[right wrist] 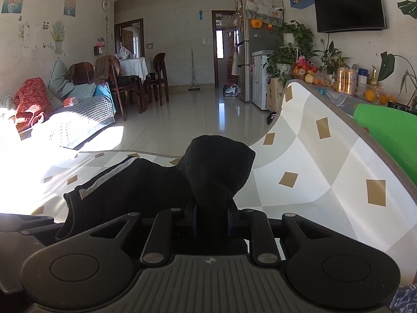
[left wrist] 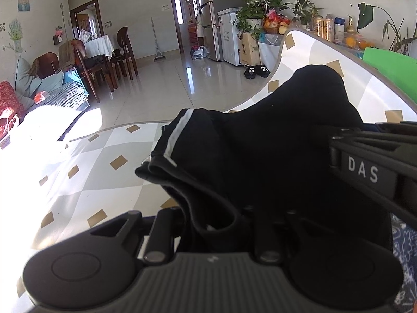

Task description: Fold clothes

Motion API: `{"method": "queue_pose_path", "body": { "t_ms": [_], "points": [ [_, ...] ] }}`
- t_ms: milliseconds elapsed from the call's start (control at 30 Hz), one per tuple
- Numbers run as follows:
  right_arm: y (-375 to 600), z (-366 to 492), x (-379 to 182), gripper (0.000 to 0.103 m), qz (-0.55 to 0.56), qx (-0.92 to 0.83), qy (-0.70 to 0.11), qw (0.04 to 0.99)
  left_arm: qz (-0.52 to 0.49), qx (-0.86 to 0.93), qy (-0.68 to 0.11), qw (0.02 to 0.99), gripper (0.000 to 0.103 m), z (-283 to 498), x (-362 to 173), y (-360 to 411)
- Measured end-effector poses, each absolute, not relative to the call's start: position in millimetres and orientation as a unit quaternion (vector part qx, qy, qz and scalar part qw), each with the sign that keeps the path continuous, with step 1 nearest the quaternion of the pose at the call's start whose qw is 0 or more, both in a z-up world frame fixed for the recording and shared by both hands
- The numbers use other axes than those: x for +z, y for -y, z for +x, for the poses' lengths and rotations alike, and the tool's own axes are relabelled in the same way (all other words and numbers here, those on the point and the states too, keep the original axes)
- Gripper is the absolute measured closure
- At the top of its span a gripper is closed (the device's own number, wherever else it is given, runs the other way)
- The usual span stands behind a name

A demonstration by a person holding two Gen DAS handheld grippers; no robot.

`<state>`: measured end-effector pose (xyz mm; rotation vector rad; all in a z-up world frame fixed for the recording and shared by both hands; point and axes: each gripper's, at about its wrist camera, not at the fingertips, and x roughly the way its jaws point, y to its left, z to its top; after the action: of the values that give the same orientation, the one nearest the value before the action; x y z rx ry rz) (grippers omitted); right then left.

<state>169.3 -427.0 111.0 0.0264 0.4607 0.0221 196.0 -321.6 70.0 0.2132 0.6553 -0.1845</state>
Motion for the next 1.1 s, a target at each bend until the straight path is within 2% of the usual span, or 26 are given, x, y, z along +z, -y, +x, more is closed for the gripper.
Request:
{"method": "queue_pose_path", "body": {
  "t_ms": [600, 1100],
  "points": [
    [464.9, 195.0, 107.7, 0.083, 0.025, -0.046, -0.226, 0.973, 0.115, -0.108, -0.316, 0.936, 0.084, 233.0, 53.6, 383.8],
    [471.1, 203.6, 104.7, 0.083, 0.033, -0.074, -0.234, 0.969, 0.117, -0.108, -0.321, 0.933, 0.083, 248.9, 44.4, 394.7]
  ]
}}
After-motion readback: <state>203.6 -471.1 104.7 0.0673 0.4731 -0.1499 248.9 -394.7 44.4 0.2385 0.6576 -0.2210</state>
